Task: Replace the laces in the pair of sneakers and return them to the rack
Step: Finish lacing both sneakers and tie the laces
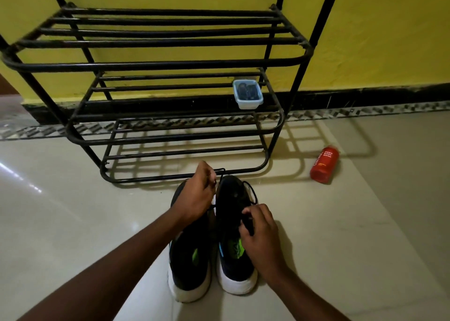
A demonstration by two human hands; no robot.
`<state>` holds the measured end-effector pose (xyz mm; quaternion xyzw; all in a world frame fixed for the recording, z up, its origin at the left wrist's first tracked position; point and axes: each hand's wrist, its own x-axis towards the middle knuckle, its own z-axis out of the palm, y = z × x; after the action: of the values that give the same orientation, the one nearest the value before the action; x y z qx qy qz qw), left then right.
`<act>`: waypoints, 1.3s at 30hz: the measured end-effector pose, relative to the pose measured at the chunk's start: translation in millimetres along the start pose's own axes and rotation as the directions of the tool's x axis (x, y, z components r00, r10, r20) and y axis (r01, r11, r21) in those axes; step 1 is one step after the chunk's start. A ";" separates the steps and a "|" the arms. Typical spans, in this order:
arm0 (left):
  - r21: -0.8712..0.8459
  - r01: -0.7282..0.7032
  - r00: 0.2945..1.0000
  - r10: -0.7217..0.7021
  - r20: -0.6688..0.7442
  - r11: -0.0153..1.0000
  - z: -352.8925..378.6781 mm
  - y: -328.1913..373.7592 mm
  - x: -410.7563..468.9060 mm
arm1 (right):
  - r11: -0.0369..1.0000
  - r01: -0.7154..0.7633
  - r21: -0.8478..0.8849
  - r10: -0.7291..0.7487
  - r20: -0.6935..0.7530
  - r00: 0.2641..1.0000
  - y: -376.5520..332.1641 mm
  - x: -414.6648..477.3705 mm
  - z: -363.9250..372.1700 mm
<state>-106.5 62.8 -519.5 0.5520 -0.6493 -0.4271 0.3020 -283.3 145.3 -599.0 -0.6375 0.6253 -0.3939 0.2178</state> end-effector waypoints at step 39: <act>0.818 -0.042 0.997 -0.031 0.073 0.573 10.6 4.9 -14.7 | 0.986 0.000 -0.166 -0.004 -0.025 1.000 -3.2 -3.5 10.5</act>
<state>-114.8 79.6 -518.9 0.6097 -0.7863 -0.0994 -0.0118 -272.8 146.8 -603.6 -0.6491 0.6579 -0.3487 0.1559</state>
